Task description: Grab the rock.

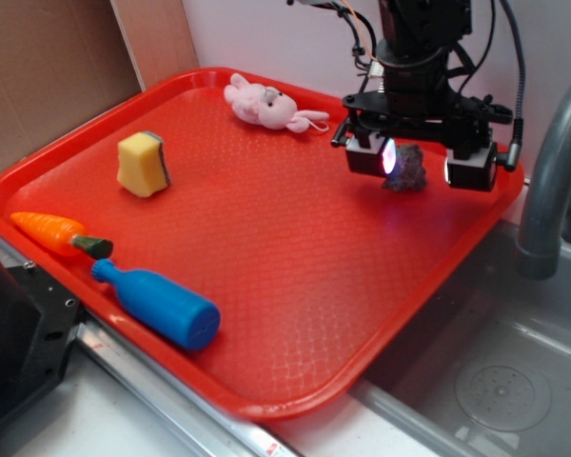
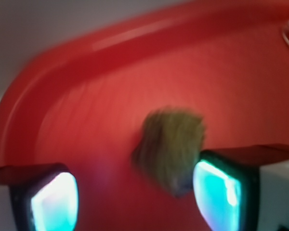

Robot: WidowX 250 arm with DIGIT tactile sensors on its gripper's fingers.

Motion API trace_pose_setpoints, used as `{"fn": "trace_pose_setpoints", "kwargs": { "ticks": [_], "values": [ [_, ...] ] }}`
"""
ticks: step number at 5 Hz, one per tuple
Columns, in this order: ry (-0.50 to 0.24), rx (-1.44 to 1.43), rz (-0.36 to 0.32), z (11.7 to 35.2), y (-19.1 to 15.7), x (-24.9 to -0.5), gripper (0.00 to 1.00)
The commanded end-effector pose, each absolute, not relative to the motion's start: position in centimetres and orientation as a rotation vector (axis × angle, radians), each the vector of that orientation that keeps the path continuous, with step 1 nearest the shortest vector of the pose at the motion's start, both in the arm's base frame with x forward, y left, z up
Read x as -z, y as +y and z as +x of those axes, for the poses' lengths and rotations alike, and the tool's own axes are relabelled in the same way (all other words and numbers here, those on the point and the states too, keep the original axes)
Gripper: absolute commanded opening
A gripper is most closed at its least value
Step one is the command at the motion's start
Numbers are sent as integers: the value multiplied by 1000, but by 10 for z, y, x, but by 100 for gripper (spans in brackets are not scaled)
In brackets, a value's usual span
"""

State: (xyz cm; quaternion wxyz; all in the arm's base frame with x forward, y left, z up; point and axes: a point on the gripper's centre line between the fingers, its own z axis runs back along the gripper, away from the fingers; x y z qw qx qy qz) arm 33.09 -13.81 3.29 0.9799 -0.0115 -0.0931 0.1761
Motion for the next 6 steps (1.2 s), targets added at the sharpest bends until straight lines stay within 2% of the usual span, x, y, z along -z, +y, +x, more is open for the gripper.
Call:
{"fn": "trace_pose_setpoints", "kwargs": {
  "ticks": [1, 2, 3, 4, 6],
  "values": [
    [-299, -317, -54, 346, -126, -105, 100],
    [-300, -316, -28, 324, -132, -105, 0],
    [-298, -287, -7, 322, -133, -105, 0],
    [-298, -287, -7, 322, -133, -105, 100],
    [-298, -287, -7, 322, -133, -105, 100]
  ]
}}
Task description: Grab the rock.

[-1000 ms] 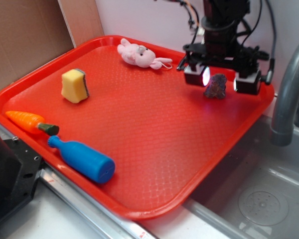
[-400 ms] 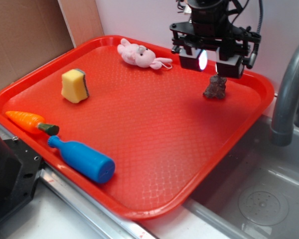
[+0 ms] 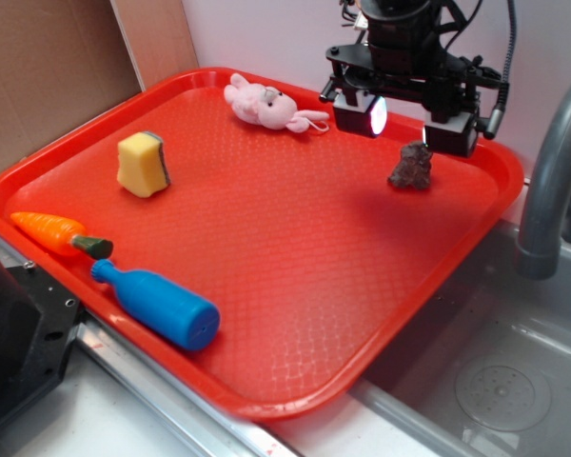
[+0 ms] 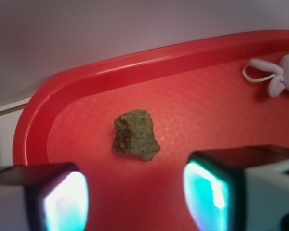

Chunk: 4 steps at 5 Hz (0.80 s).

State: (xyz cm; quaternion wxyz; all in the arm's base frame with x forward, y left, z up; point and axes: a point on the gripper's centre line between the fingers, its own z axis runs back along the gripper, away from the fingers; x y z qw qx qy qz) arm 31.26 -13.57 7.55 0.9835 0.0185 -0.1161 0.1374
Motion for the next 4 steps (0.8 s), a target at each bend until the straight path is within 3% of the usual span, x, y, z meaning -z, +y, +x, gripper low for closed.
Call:
{"fn": "trace_pose_setpoints", "kwargs": {
  "ticks": [1, 2, 4],
  "values": [
    [-293, -300, -54, 332, -126, -92, 100],
    [-254, -301, -63, 337, -130, -69, 100],
    [-205, -289, -7, 333, -125, -54, 100]
  ]
}}
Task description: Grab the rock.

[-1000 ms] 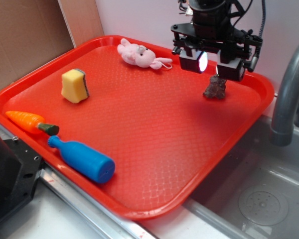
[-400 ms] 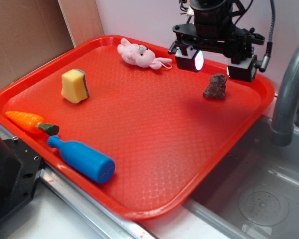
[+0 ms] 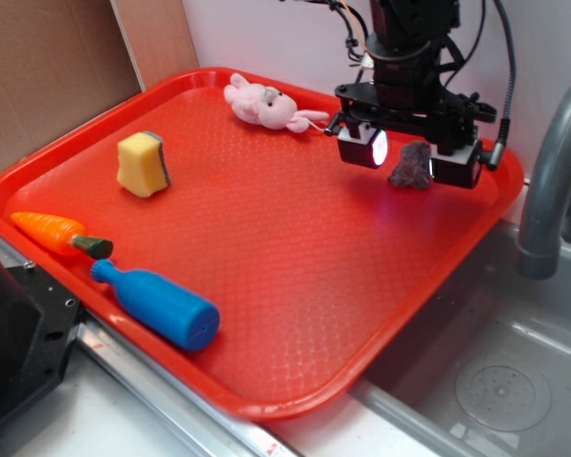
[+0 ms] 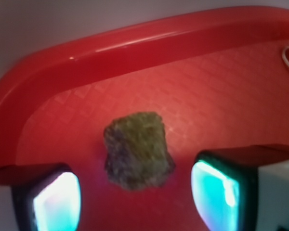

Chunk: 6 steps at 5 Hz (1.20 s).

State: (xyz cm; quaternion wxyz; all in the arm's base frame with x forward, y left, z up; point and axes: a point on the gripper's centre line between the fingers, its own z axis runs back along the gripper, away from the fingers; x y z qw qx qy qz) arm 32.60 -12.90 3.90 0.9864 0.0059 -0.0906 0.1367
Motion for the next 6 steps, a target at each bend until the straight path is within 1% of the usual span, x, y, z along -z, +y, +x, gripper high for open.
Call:
{"fn": "trace_pose_setpoints", "kwargs": {
  "ticks": [1, 2, 3, 4, 5, 6],
  "values": [
    [-179, -292, 20, 347, -116, -31, 100],
    [-179, -305, 41, 352, -110, -28, 36],
    [-182, -315, 47, 354, -107, -27, 0],
    [-214, -320, 4, 348, -110, -55, 0],
    [-238, -340, -51, 320, -120, -105, 0],
    [-195, -409, -187, 277, -100, -155, 0]
  ]
}}
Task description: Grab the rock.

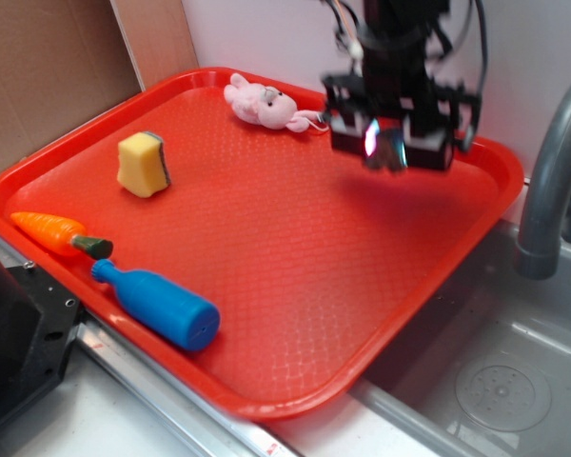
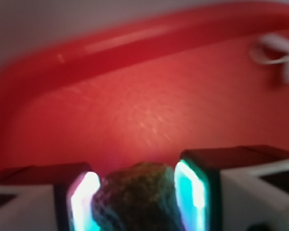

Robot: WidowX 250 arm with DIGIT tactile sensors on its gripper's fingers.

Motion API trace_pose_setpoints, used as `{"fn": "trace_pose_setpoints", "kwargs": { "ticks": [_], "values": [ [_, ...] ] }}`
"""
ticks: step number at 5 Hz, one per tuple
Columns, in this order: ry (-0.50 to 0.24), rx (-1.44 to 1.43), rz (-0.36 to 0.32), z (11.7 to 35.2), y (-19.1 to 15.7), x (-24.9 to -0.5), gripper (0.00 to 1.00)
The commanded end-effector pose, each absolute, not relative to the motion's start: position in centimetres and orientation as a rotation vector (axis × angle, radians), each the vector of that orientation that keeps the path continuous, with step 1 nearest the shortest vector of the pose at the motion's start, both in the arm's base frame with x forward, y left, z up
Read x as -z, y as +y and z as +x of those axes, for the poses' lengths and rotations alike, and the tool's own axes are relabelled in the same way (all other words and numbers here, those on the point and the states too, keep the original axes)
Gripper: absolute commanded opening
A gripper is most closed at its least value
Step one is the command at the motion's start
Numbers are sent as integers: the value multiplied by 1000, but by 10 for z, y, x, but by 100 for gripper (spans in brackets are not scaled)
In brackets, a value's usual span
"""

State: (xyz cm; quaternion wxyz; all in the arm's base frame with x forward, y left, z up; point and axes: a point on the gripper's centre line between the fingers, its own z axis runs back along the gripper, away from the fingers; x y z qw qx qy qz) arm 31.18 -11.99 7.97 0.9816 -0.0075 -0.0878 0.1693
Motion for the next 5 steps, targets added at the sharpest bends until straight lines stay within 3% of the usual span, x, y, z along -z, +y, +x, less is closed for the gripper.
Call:
{"fn": "trace_pose_setpoints", "kwargs": {
  "ticks": [1, 2, 4, 5],
  "values": [
    [-213, -424, -222, 238, -78, -203, 0],
    [-210, -427, -133, 210, -49, -205, 0],
    [-238, -441, -28, 218, -26, -201, 0],
    [-223, -471, 138, 225, -37, -198, 0]
  ]
}}
